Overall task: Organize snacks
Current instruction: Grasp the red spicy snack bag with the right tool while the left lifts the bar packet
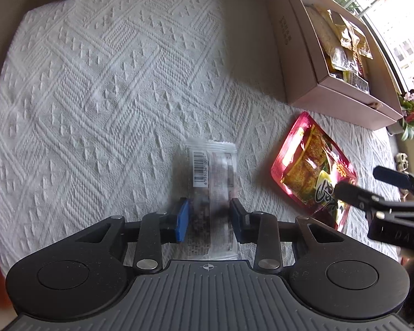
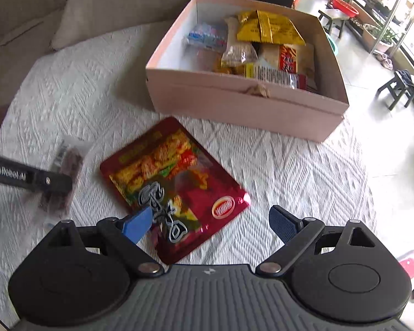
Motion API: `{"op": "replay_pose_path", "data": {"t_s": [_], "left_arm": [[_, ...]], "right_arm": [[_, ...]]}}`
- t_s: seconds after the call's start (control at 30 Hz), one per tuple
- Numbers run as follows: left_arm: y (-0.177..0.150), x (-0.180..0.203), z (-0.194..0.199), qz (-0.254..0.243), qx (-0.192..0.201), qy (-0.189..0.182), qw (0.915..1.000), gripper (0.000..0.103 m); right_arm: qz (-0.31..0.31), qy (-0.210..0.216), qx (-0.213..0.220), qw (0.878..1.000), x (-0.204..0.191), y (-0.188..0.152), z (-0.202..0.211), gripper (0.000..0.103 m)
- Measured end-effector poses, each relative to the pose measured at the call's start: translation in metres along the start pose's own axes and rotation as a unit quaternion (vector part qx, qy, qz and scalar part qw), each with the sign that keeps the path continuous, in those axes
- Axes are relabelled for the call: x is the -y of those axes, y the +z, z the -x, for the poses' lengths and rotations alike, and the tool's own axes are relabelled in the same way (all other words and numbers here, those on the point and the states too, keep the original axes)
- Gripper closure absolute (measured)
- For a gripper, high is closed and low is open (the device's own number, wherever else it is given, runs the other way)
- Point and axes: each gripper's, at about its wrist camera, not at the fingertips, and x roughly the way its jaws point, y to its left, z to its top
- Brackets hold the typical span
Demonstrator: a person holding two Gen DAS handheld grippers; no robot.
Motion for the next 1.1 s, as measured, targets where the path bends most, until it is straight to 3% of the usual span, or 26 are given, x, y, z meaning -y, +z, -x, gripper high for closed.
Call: {"op": "replay_pose_path", "data": {"t_s": [0.07, 0.17, 0.23, 0.37, 0.47, 0.6, 0.77, 0.83, 0.9, 1.1], "left_arm": [[-0.007, -0.004, 0.002, 0.011, -0.006, -0.007, 0.9999, 0.069], [-0.022, -0.009, 0.007, 0.022, -0.009, -0.003, 0.9997, 0.069], [-0.033, -0.012, 0.010, 0.030, -0.012, -0.006, 0.9995, 0.069], [-0.044, -0.013, 0.011, 0.029, -0.002, -0.010, 0.9995, 0.068], [-0.041, -0.011, 0.011, 0.034, -0.002, -0.006, 0.9994, 0.067], [-0.037, -0.004, 0.008, 0.027, -0.001, 0.005, 0.9996, 0.066], [-0.037, 0.006, 0.006, 0.013, 0.002, 0.018, 0.9998, 0.061], [-0.037, 0.009, 0.005, 0.006, 0.002, 0.023, 0.9997, 0.057], [-0.039, 0.011, 0.006, 0.001, 0.001, 0.026, 0.9997, 0.052], [-0.037, 0.023, 0.001, -0.012, -0.003, 0.033, 0.9994, 0.036]], "right_arm": [[0.002, 0.021, 0.002, 1.000, 0.002, 0.013, -0.009, 0.011], [0.004, 0.017, -0.003, 1.000, 0.002, 0.026, -0.027, 0.011], [-0.011, 0.038, -0.031, 0.999, 0.006, 0.026, -0.041, 0.011], [-0.009, 0.078, -0.046, 0.996, -0.001, 0.012, -0.037, 0.009], [0.048, 0.065, -0.044, 0.996, -0.021, -0.002, -0.034, 0.007], [0.128, 0.017, -0.032, 0.991, -0.049, -0.012, -0.042, 0.003], [0.105, 0.022, -0.030, 0.994, -0.054, 0.007, -0.054, 0.000], [0.103, 0.017, -0.035, 0.994, -0.055, 0.010, -0.055, 0.004], [0.106, 0.013, -0.040, 0.993, -0.052, 0.006, -0.050, 0.009], [0.049, -0.015, -0.072, 0.996, -0.014, -0.033, -0.026, 0.010]]}}
